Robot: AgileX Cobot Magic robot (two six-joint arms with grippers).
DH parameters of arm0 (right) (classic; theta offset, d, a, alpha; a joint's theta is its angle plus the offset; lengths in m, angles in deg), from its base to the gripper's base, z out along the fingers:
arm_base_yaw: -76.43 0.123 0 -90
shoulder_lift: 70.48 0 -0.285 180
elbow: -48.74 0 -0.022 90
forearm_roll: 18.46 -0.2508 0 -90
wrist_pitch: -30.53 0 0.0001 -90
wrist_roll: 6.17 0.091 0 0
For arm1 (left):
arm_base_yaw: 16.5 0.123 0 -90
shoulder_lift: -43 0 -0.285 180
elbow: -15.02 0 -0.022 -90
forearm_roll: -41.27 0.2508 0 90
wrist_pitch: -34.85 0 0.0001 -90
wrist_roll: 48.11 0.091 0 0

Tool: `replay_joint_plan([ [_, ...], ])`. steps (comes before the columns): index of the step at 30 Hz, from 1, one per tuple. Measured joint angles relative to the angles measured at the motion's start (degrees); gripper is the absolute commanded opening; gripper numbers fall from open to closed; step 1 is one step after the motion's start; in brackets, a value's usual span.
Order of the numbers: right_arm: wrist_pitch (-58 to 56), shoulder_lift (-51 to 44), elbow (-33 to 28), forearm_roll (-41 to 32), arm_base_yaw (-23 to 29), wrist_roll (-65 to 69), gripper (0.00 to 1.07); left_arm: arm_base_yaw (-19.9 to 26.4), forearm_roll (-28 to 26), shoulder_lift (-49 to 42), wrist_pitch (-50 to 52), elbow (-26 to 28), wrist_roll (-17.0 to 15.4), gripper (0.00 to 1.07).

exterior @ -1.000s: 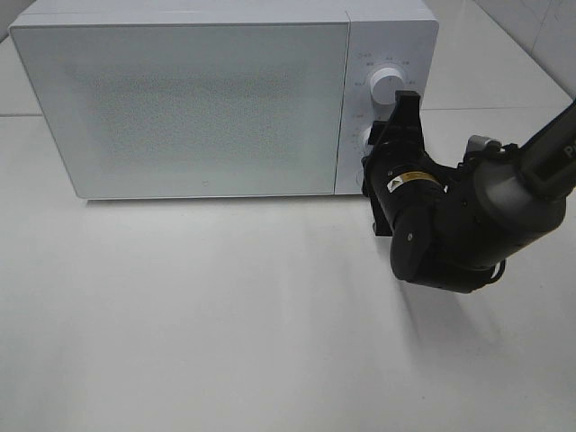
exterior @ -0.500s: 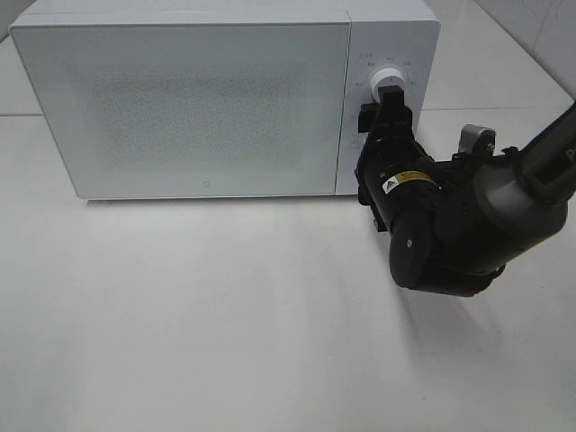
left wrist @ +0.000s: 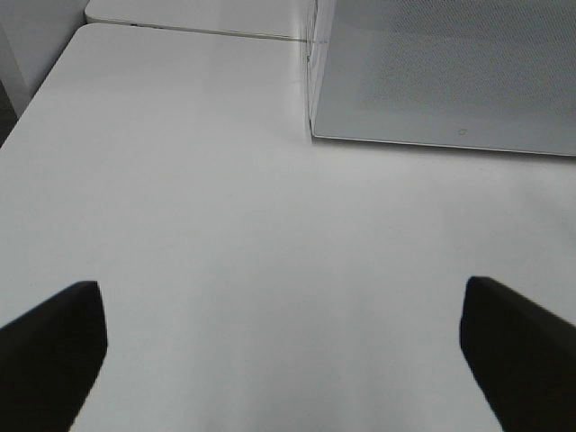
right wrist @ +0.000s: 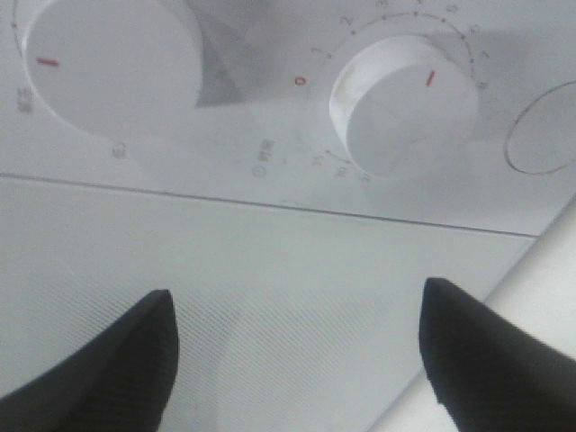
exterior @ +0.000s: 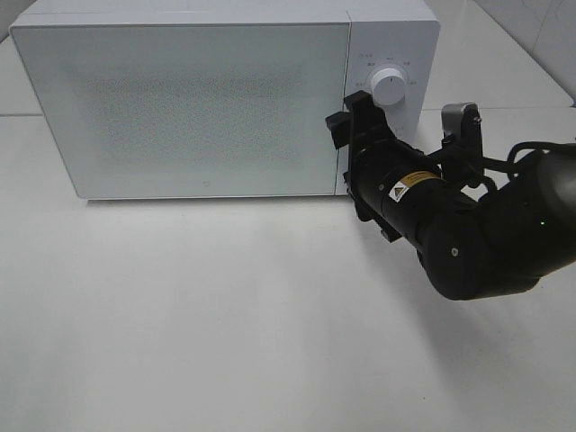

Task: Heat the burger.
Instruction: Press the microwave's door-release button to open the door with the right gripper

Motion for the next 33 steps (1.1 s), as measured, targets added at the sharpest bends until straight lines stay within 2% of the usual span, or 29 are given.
replay_joint_plan([
  [5, -7.68, -4.18, -0.97, 0.11, -0.06, -9.0, 0.75, 0.0, 0.0, 0.0, 0.0, 0.0, 0.0, 1.0],
  [7, -16.1, -8.54, -1.03, -0.06, -0.06, -19.77, 0.75, 0.0, 0.0, 0.0, 0.0, 0.0, 0.0, 1.0],
  [10, -18.16, -9.74, -1.03, -0.17, -0.06, -22.98, 0.75, 0.0, 0.0, 0.0, 0.0, 0.0, 0.0, 1.0],
  [12, -25.44, -14.32, -1.09, -0.17, -0.06, -36.38, 0.75, 0.0, 0.0, 0.0, 0.0, 0.0, 0.0, 1.0],
  [17, -31.05, -16.9, -1.09, -0.23, -0.06, -44.46, 0.75, 0.0, 0.0, 0.0, 0.0, 0.0, 0.0, 1.0],
  [19, -39.99, -20.74, -0.57, -0.17, -0.74, -55.18, 0.75, 0.0, 0.0, 0.0, 0.0, 0.0, 0.0, 1.0],
  [21, -42.06, -21.54, -0.23, -0.11, -1.09, -57.07, 0.75, 0.0, 0.0, 0.0, 0.0, 0.0, 0.0, 1.0],
  [22, -47.27, -23.78, 0.46, -0.06, -1.66, -61.02, 0.75, 0.0, 0.0, 0.0, 0.0, 0.0, 0.0, 1.0],
  [25, -49.9, -24.69, 0.92, -0.06, -1.89, -62.91, 0.75, 0.0, 0.0, 0.0, 0.0, 0.0, 0.0, 1.0],
  [27, -58.67, -29.62, 2.41, 1.72, -2.06, -67.55, 0.75, 0.0, 0.0, 0.0, 0.0, 0.0, 0.0, 1.0],
  [30, -64.97, -33.17, 3.27, 4.24, -2.06, -68.53, 0.75, 0.0, 0.0, 0.0, 0.0, 0.0, 0.0, 1.0],
  [33, -66.69, -34.61, 3.21, 5.1, -2.06, -68.64, 0.75, 0.0, 0.0, 0.0, 0.0, 0.0, 0.0, 1.0],
])
